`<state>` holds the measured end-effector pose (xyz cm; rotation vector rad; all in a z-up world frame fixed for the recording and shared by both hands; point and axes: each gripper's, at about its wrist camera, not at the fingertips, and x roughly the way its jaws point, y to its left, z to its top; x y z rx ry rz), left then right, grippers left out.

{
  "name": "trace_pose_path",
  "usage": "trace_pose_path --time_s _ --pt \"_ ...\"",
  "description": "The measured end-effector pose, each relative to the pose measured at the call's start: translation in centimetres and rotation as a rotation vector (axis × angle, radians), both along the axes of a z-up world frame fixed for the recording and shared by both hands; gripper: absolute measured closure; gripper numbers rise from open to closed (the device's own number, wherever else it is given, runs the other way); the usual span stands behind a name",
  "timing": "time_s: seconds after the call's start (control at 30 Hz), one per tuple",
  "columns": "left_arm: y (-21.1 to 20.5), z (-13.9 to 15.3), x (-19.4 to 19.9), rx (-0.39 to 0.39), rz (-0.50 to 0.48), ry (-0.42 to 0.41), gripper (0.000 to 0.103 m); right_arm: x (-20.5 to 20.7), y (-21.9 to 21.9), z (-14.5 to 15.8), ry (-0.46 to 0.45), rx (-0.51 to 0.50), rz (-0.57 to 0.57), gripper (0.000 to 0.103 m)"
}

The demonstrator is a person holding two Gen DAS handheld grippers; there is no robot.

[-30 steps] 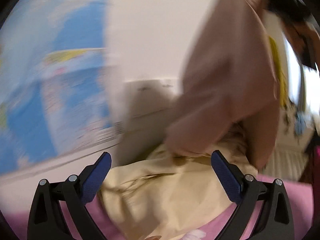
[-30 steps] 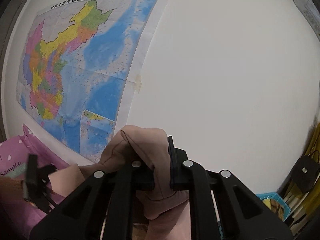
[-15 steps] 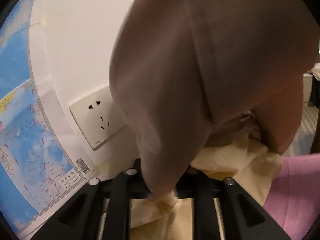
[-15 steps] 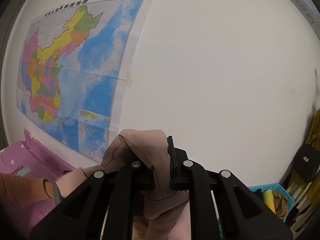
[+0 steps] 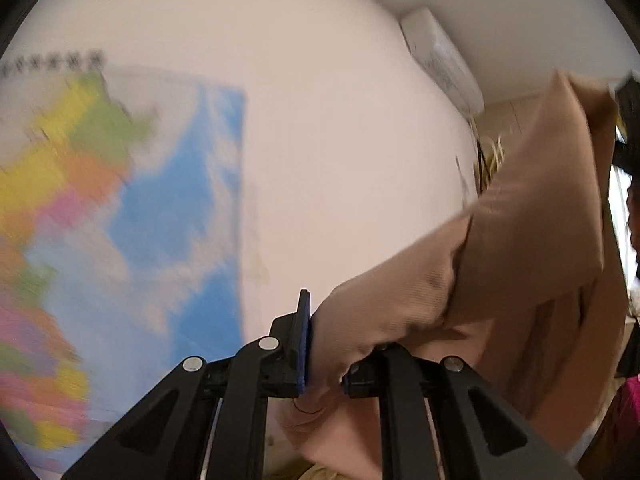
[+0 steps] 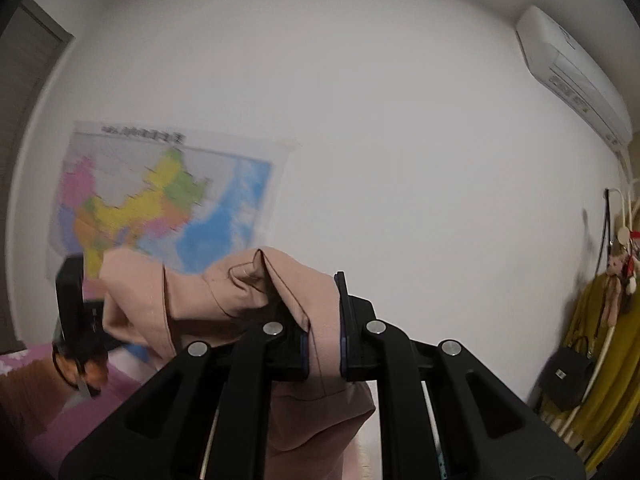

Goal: Fold large clothes
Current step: 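Grasp the jacket with the left gripper while the right gripper holds it up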

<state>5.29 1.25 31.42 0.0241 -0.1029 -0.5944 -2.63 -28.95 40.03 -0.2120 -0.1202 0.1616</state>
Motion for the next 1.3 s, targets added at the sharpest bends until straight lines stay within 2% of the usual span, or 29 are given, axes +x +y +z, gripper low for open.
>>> trace_pose_path --time_s 0.07,0.1,0.17,0.3,0.37,0.4,0.5,0.63,0.7,0.8,0.83,0.9,0.93,1.0,1.03,1.1,1.17,1.23,1.3 --pt "2.1 1.1 -3.6 0.001 0.035 -0.028 0.091 -2.3 0.3 -0.1 0.01 0.022 0.066 0.093" --pt "3.7 1.8 -6.7 0.007 0.071 -0.048 0.091 -3.2 0.6 -0.6 0.025 0.037 0.109 0.093" --pt "5.7 2.1 -10.8 0.041 0.13 -0.064 0.091 -4.6 1.4 -1.9 0.061 0.051 0.172 0.093" --pt "9.7 1.2 -16.8 0.116 0.238 -0.049 0.091 -6.9 3.7 -5.7 0.16 0.109 0.362 0.092" --pt "11.9 0.4 -21.2 0.162 0.32 -0.05 0.091 -7.9 5.2 -7.3 0.191 0.124 0.438 0.092" --pt "12.4 0.4 -21.4 0.171 0.346 -0.041 0.091 -8.6 6.0 -7.8 0.203 0.131 0.485 0.092" --pt "15.0 0.1 -25.9 0.2 0.433 -0.018 0.091 -10.0 8.9 -9.3 0.22 0.114 0.59 0.092" --pt "16.8 -0.4 -26.9 0.23 0.543 0.02 0.09 -7.7 11.4 -10.3 0.266 0.148 0.679 0.091" --pt "18.3 -1.0 -25.4 0.206 0.546 0.104 0.09 -3.1 13.5 -11.4 0.357 0.178 0.702 0.09" --pt "20.3 -4.4 -18.5 0.194 0.567 0.285 0.089 4.3 16.0 -14.5 0.516 0.209 0.673 0.089" --pt "20.8 -5.9 -16.1 0.196 0.573 0.338 0.089 8.0 17.4 -16.6 0.593 0.219 0.65 0.089" --pt "22.4 -10.2 -11.2 0.191 0.595 0.479 0.089 12.7 19.5 -20.4 0.702 0.217 0.622 0.089" --pt "23.2 -13.1 -8.0 0.19 0.599 0.567 0.089 15.7 20.9 -23.0 0.771 0.227 0.596 0.089" --pt "24.6 -17.5 -3.6 0.19 0.62 0.678 0.089 20.6 23.4 -28.5 0.898 0.2 0.538 0.089" --pt "25.4 -20.4 -0.8 0.193 0.628 0.761 0.089 22.7 24.1 -30.6 0.952 0.221 0.522 0.09" --pt "26.7 -25.6 3.8 0.197 0.643 0.898 0.09 25.8 25.4 -35.0 1.037 0.21 0.466 0.09" --pt "27.7 -28.5 6.3 0.187 0.646 0.969 0.09 27.7 25.8 -37.6 1.085 0.235 0.445 0.09" --pt "28.8 -30.4 8.4 0.155 0.63 1.025 0.09 29.5 25.7 -39.6 1.132 0.259 0.412 0.09" --pt "29.7 -30.9 10.0 0.121 0.601 1.067 0.09 30.8 25.6 -40.0 1.143 0.265 0.388 0.091"
